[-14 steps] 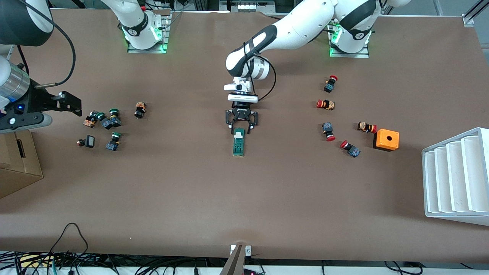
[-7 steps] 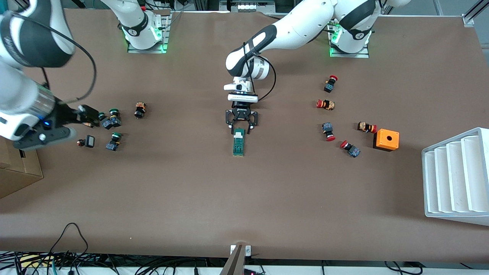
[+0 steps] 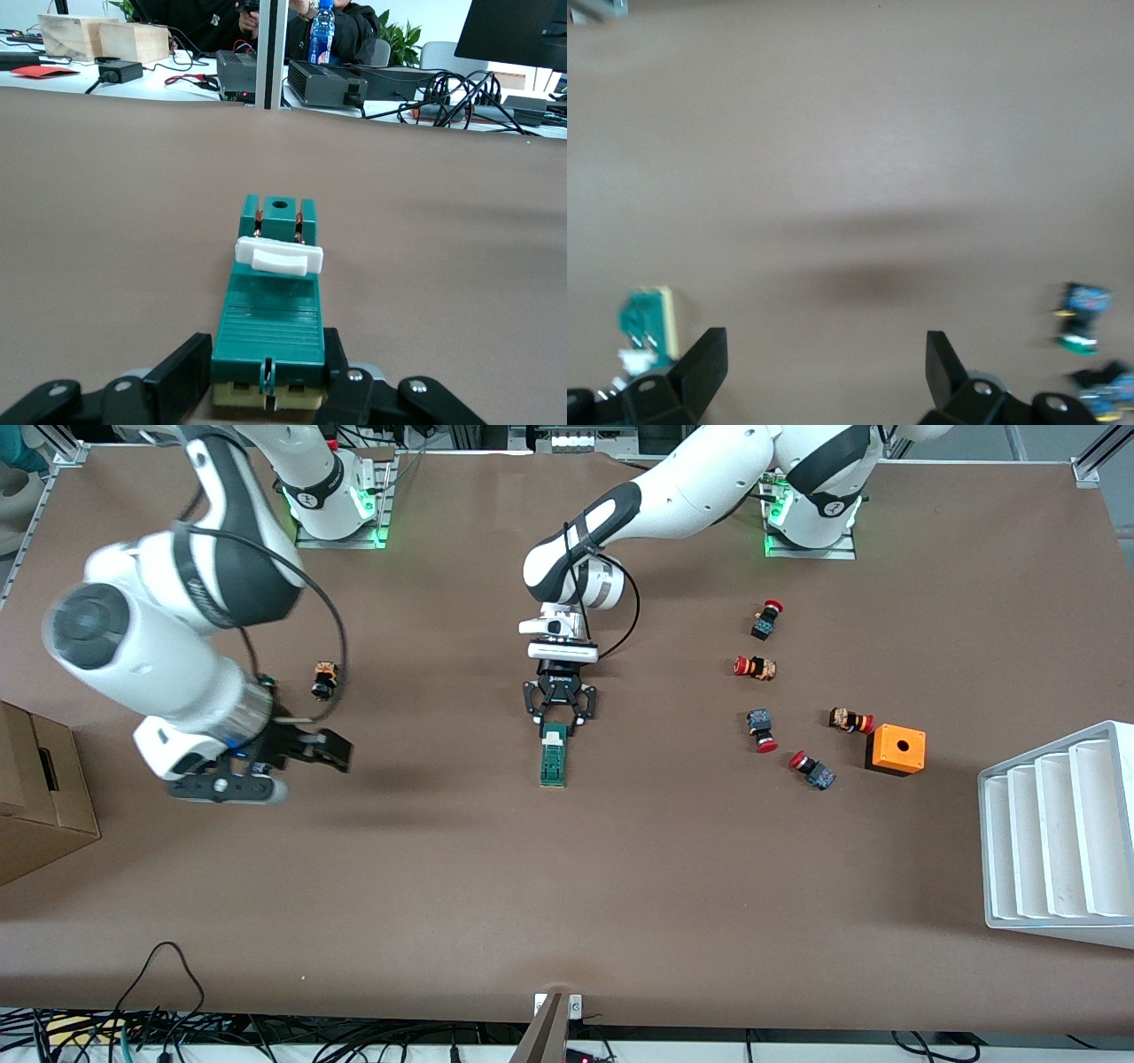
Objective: Close load switch with both arms
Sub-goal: 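Lower the right gripper onto the white lever of the switch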
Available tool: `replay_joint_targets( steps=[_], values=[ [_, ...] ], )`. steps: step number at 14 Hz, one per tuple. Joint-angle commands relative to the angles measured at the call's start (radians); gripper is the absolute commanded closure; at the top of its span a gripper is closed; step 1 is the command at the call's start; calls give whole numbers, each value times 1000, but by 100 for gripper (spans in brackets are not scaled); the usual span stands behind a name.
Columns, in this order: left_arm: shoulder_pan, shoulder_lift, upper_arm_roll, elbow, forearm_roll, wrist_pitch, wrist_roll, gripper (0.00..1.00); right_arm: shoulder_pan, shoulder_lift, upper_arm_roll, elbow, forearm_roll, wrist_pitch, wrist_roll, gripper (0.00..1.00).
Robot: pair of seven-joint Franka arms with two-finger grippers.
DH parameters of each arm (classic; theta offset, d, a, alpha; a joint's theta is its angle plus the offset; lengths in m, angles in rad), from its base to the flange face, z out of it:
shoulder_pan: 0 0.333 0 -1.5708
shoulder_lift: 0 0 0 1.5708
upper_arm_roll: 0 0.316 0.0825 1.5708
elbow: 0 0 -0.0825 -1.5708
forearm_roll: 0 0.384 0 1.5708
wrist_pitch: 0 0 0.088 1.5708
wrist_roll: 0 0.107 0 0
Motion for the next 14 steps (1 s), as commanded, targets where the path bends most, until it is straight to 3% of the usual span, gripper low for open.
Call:
replay_joint_targets(
  steps=[1,6,12,14],
  values=[
    [-16,30,7,24,15,9,-34,46,66,62,-8,23,16,99,231,1],
    [-16,30,7,24,15,7,-34,54,181,151,-10,23,21,254,702,1],
    [-16,34,7,26,14,6,-35,54,330,258,-11,9,7,412,1208,1],
    [-17,34,7,26,15,6,-35,54,353,263,-11,-25,5,425,1295,2]
  ],
)
